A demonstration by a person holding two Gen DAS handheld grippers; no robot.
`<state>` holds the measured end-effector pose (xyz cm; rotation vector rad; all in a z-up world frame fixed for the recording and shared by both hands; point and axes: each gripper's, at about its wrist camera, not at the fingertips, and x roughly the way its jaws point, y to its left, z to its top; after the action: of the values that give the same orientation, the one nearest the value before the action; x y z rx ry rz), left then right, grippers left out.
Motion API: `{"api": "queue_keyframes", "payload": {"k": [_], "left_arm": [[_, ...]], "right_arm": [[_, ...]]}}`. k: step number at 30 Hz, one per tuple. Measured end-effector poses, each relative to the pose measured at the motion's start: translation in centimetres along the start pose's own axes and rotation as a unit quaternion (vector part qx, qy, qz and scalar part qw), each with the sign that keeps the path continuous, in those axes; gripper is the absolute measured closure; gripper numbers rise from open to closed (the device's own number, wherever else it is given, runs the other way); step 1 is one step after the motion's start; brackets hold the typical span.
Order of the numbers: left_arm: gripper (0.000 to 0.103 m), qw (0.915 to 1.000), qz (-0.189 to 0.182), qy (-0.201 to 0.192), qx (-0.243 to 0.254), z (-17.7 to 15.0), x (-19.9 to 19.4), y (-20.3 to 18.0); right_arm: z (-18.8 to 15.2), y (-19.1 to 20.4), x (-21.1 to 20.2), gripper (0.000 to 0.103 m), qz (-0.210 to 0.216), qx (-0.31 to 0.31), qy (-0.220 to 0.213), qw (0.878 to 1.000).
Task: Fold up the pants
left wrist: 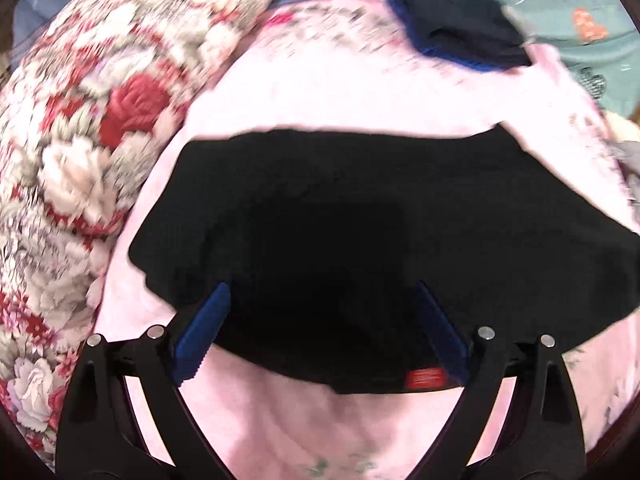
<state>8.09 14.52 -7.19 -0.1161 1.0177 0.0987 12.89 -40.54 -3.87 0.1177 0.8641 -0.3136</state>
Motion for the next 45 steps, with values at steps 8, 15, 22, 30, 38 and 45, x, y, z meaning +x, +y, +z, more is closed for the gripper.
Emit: {"api": "queue_keyframes", "payload": {"k": [8, 15, 22, 30, 38, 45], "left_arm": [[0.009, 0.9973, -0.047, 0.036, 0.043, -0.3, 3.3, -3.4], [0.008, 0.9957, -0.066, 0.03, 0.057, -1.8, 3.1, -2.5], [0.008, 0.992, -0.111, 0.037, 0.048, -1.4, 3.4, -0.8], [0.008, 0.9935, -0.091, 0.033, 0.059, -1.7, 2.4, -1.4], [0.008, 0.9998, -0.011, -0.012, 0.006, 0.4, 1.4, 2.4], [0.008, 0.9964, 0.073, 0.009, -0.043, 0.3, 1.8, 5.3]], "right_arm": [[0.5, 20.0, -1.8, 0.043, 0.233, -0.167, -0.001, 0.958], [-0.1, 37.0, 1.6, 0.043, 0.283, -0.268, 0.047, 0.92], [-0.2, 39.4, 3.3, 0.103, 0.281, -0.272, 0.053, 0.919], [1.6, 35.8, 3.9, 0.095, 0.264, -0.211, 0.036, 0.941], [-2.4, 28.2, 1.1, 0.056, 0.341, -0.225, 0.135, 0.903], [-3.8, 13.8, 0.8, 0.052, 0.109, -0.053, 0.075, 0.99]]}}
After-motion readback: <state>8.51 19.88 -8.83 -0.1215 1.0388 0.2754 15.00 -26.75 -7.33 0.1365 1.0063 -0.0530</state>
